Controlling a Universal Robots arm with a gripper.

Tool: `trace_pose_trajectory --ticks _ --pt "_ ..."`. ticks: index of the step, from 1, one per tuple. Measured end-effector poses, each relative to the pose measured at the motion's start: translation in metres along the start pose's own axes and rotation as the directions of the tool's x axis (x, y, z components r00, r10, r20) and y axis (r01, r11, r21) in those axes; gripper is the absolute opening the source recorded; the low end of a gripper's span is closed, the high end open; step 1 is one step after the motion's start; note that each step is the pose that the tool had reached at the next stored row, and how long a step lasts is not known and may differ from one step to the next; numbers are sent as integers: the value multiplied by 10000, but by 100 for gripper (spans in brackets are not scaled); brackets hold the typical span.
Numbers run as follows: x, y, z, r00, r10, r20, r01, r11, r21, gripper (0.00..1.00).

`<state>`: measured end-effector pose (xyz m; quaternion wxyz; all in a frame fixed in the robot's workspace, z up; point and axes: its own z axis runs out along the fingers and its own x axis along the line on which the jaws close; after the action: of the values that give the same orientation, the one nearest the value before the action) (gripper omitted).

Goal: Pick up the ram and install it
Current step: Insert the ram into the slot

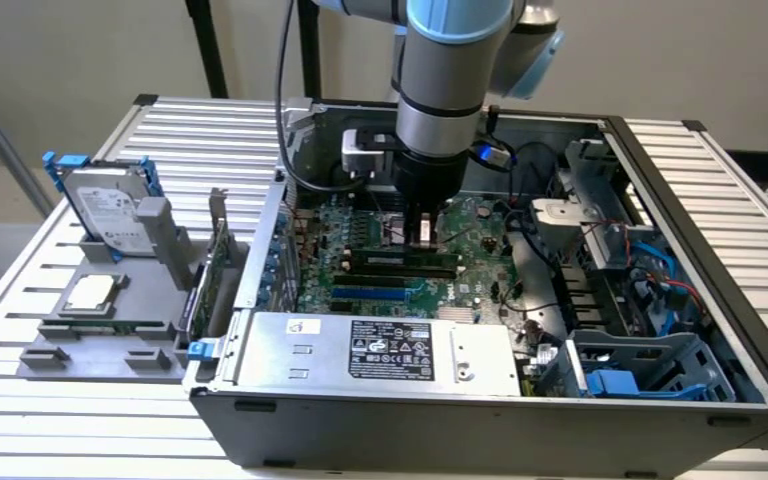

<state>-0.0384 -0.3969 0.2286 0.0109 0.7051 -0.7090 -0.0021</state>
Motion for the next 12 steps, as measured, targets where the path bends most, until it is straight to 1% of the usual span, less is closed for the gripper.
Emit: trace_pose_trajectory --ticks 12 --pt "-13 0 17 10000 1 0 -1 10000 0 14"
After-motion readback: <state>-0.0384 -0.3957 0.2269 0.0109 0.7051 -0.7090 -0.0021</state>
